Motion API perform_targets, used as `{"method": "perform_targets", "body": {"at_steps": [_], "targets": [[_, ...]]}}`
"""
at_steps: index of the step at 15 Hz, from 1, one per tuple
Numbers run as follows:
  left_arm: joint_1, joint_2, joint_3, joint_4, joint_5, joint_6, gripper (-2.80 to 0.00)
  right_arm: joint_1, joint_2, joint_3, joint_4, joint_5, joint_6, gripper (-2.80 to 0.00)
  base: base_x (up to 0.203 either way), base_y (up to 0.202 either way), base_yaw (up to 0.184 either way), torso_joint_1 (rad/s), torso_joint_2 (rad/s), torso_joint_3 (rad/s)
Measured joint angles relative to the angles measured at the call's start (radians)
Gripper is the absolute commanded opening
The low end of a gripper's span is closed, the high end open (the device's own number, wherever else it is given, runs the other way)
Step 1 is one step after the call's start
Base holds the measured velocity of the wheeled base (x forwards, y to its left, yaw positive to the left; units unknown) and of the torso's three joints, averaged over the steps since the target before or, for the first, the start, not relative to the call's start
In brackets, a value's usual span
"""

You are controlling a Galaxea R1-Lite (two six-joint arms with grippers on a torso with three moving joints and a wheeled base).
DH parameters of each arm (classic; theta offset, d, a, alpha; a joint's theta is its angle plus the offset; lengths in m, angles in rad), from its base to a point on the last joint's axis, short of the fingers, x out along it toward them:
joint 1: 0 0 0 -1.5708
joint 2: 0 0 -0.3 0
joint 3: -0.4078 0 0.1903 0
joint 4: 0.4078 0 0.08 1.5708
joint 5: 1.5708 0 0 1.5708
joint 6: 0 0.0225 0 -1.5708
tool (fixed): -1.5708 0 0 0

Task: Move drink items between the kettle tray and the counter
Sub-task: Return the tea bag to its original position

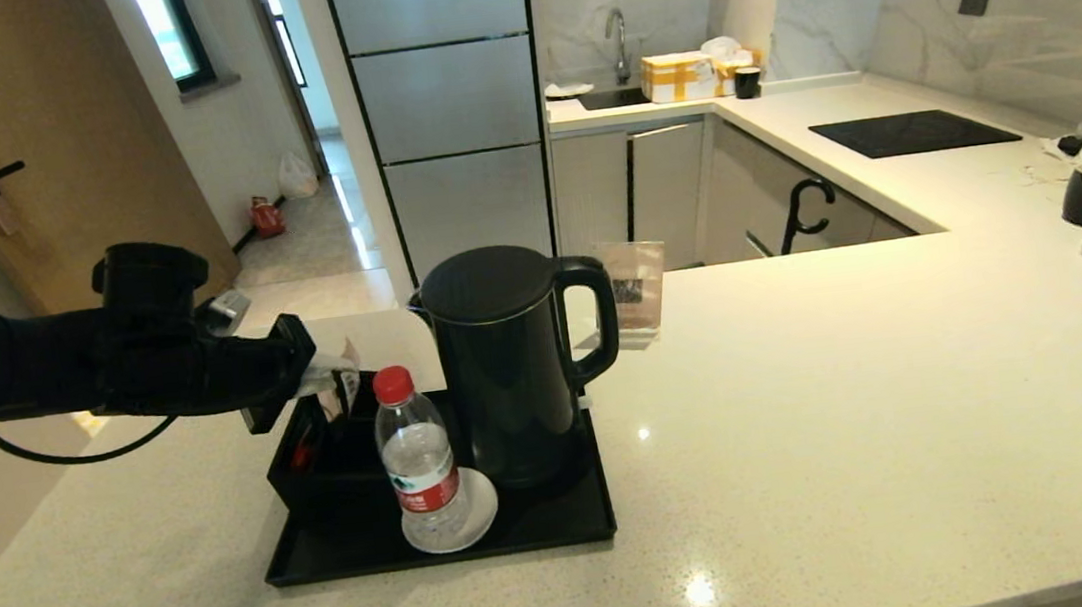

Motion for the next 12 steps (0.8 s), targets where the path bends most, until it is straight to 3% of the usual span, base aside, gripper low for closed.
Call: {"method": "perform_targets", "body": {"at_steps": [10,11,12], "targets": [[-0.009,0.082,-0.021,0.004,-0.004,0.001,-2.8,0.0,0.0,0.0,0.0,0.0,0.0,-2.8,0.0,0.0,0.0,0.0,0.0,0.0],[-0.008,0.084,-0.019,0.002,-0.01,0.0,0.0,0.0,0.0,0.0,0.0,0.0,0.0,-2.8,0.0,0.0,0.0,0.0,0.0,0.0],[-0.008,0.086,-0.014,0.002,-0.021,-0.001,0.0,0.0,0.0,0.0,0.0,0.0,0.0,-2.8,0.0,0.0,0.0,0.0,0.0,0.0]]}}
